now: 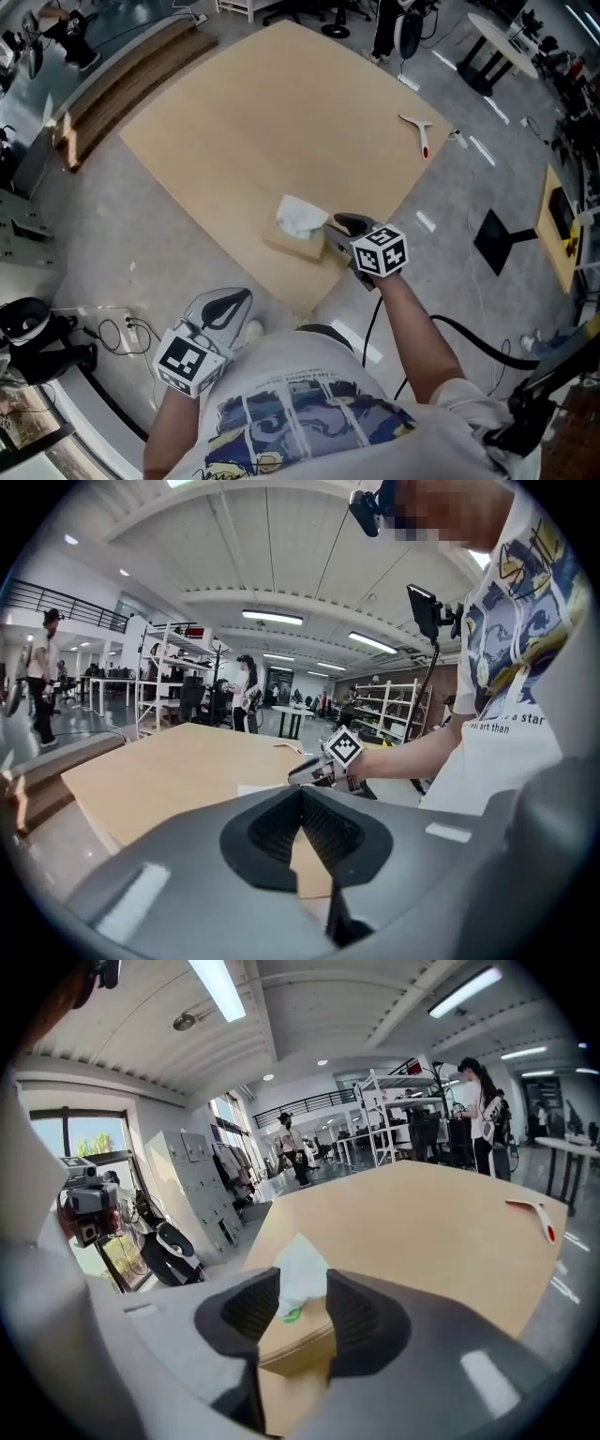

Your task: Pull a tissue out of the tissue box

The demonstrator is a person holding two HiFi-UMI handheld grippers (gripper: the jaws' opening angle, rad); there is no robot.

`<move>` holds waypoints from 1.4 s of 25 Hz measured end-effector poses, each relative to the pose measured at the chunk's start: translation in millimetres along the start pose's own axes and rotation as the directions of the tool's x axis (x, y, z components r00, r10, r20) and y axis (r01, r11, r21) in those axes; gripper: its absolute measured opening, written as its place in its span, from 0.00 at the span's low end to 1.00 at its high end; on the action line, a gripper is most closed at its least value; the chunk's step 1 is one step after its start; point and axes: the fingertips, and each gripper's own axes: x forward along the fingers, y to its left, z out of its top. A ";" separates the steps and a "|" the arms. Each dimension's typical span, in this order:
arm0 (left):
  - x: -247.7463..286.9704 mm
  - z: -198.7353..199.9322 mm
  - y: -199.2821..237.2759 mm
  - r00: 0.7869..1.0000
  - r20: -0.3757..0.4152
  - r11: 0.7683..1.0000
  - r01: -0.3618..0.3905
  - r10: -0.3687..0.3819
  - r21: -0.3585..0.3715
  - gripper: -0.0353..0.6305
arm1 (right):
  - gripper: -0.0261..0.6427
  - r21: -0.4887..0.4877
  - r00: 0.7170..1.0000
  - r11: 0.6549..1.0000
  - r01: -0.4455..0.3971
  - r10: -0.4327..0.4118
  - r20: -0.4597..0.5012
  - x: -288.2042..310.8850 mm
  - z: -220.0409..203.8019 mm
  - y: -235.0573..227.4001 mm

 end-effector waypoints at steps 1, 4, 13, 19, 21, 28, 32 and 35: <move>1.4 -0.2 0.6 1.000 -0.003 1.000 -0.011 0.011 -0.005 0.06 | 0.25 0.010 1.000 1.000 -0.011 0.011 -0.007 4.9 -1.3 -3.8; 5.4 -0.9 3.1 0.999 -0.014 0.999 -0.036 0.036 -0.016 0.06 | 0.26 0.040 0.999 0.999 -0.034 0.035 -0.024 19.0 -3.6 -14.6; 10.7 -2.7 12.8 0.997 -0.038 0.997 -0.072 0.070 -0.035 0.06 | 0.26 0.159 0.990 0.980 -0.123 0.133 -0.053 53.1 -9.2 -17.6; 18.1 -2.8 14.2 0.996 -0.048 0.996 -0.080 0.078 -0.027 0.06 | 0.26 0.201 0.980 0.965 -0.166 0.184 -0.075 61.9 -15.0 -16.0; 18.2 -2.8 15.1 0.996 -0.047 0.997 -0.078 0.077 -0.028 0.06 | 0.26 0.193 0.978 0.966 -0.171 0.190 -0.083 62.1 -14.9 -13.9; 5.7 -3.7 19.4 0.996 -0.035 0.997 -0.078 0.078 -0.017 0.06 | 0.10 0.102 0.987 0.988 -0.114 0.125 -0.103 59.7 -14.5 -4.4; -3.4 -5.4 19.2 0.998 -0.020 0.998 -0.068 0.068 -0.006 0.06 | 0.04 0.045 0.993 0.997 -0.056 0.061 -0.102 55.3 -15.2 -0.7; -9.3 -7.2 17.4 0.998 -0.009 0.998 -0.056 0.056 -0.004 0.06 | 0.04 0.014 0.996 1.000 -0.027 0.028 -0.088 48.6 -12.4 2.4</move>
